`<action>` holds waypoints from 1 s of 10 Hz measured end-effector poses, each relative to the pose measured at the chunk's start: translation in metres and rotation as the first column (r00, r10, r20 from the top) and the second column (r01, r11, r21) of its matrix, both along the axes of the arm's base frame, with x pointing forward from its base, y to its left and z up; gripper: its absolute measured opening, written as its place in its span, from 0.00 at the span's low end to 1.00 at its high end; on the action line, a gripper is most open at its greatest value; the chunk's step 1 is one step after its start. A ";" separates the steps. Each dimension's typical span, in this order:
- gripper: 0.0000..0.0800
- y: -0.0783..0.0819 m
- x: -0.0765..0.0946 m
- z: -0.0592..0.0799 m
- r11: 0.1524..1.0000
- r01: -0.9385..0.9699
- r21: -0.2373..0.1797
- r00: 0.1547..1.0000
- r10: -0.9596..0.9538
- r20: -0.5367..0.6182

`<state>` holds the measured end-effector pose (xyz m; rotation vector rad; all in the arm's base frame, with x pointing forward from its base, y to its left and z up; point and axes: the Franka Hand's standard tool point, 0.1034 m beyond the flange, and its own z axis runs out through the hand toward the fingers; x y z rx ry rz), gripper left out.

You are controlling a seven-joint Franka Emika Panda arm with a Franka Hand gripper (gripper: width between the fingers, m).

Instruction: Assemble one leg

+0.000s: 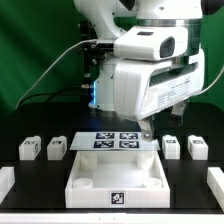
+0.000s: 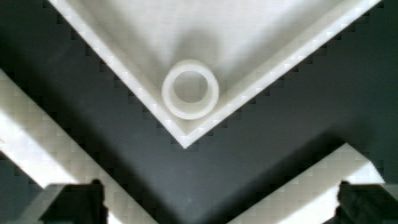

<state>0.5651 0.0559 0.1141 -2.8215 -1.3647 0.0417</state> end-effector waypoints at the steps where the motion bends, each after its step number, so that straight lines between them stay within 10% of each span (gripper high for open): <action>1: 0.81 0.000 0.000 0.000 1.000 0.000 0.000 1.000 0.000 -0.001; 7: 0.81 0.000 -0.003 -0.003 1.000 -0.027 -0.002 1.000 0.027 0.002; 10: 0.81 -0.004 -0.052 -0.023 0.972 -0.232 -0.021 0.973 0.232 -0.001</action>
Offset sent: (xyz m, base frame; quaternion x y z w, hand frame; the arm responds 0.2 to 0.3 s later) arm 0.0000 0.0000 0.0000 0.0000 0.0000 0.0000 1.0000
